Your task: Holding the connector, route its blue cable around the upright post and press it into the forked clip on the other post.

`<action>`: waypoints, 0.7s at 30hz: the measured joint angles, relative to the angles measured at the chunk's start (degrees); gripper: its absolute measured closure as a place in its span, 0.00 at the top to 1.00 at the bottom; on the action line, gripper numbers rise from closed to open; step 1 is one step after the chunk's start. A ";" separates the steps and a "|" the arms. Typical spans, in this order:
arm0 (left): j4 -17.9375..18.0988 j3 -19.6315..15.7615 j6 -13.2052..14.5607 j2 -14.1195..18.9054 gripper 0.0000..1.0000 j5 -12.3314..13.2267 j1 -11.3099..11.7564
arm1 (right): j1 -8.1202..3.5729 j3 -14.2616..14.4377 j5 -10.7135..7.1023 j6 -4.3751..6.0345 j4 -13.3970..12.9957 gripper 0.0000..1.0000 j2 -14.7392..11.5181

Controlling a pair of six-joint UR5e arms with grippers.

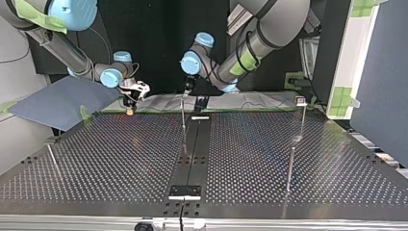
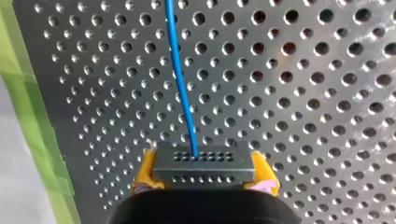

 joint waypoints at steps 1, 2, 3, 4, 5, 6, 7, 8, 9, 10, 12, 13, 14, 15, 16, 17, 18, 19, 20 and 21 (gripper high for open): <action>0.19 0.00 -0.01 0.02 1.00 -0.35 -0.12 | 0.01 0.00 -0.19 0.01 0.01 0.00 0.01; 0.37 0.00 -0.02 0.02 1.00 -0.75 -0.23 | 0.01 0.00 -0.39 0.02 0.02 0.00 0.01; 0.64 0.00 -0.05 0.04 1.00 -1.33 -0.33 | 0.00 0.00 -0.50 0.02 0.02 0.00 0.02; 0.83 0.00 -0.07 0.03 1.00 -1.69 -0.39 | 0.01 0.00 -0.58 0.02 0.02 0.00 0.02; 0.99 0.00 -0.07 0.03 1.00 -1.99 -0.42 | 0.00 0.00 -0.64 0.03 0.02 0.00 0.02; 1.14 0.00 -0.09 0.02 1.00 -2.28 -0.45 | 0.00 0.00 -0.66 0.03 0.02 0.00 0.02; 1.22 0.00 -0.10 0.02 1.00 -2.43 -0.47 | 0.00 0.00 -0.68 0.03 0.02 0.00 0.03; 1.27 0.00 -0.11 0.01 1.00 -2.53 -0.47 | 0.01 0.00 -0.68 0.03 0.02 0.00 0.05; 1.32 0.00 -0.12 0.01 1.00 -2.62 -0.48 | 0.00 0.00 -0.68 0.03 0.02 0.00 0.05; 1.34 0.00 -0.12 0.01 1.00 -2.67 -0.49 | 0.00 0.00 -0.69 0.03 0.02 0.00 0.06; 1.36 0.00 -0.13 0.03 1.00 -2.76 -0.60 | 0.00 -0.01 -0.71 0.03 0.02 0.00 0.09; 1.39 -0.01 -0.13 0.02 1.00 -2.80 -0.65 | 0.00 -0.01 -0.71 0.03 0.02 0.00 0.10; 1.41 0.00 -0.13 0.02 1.00 -2.83 -0.68 | 0.00 -0.01 -0.71 0.03 0.00 0.00 0.10; 1.43 -0.01 -0.13 0.03 1.00 -2.86 -0.72 | 0.00 -0.01 -0.71 0.03 -0.02 0.00 0.10; 1.44 -0.01 -0.14 0.03 1.00 -2.89 -0.73 | 0.00 -0.01 -0.70 0.03 -0.05 0.00 0.11; 1.44 -0.01 -0.16 0.03 1.00 -2.91 -0.74 | -0.01 -0.01 -0.70 0.03 -0.10 0.00 0.11; 1.46 -0.01 -0.18 0.03 1.00 -2.96 -0.74 | -0.02 0.00 -0.70 0.03 -0.13 0.00 0.11; 1.46 -0.01 -0.21 0.02 1.00 -3.00 -0.73 | -0.05 -0.01 -0.72 0.03 -0.16 0.00 0.11; 1.47 0.01 -0.23 0.03 1.00 -3.03 -0.73 | -0.09 0.00 -0.76 0.03 -0.19 0.00 0.12; 1.47 0.00 -0.26 0.03 1.00 -3.06 -0.74 | -0.12 0.00 -0.83 0.03 -0.21 0.00 0.13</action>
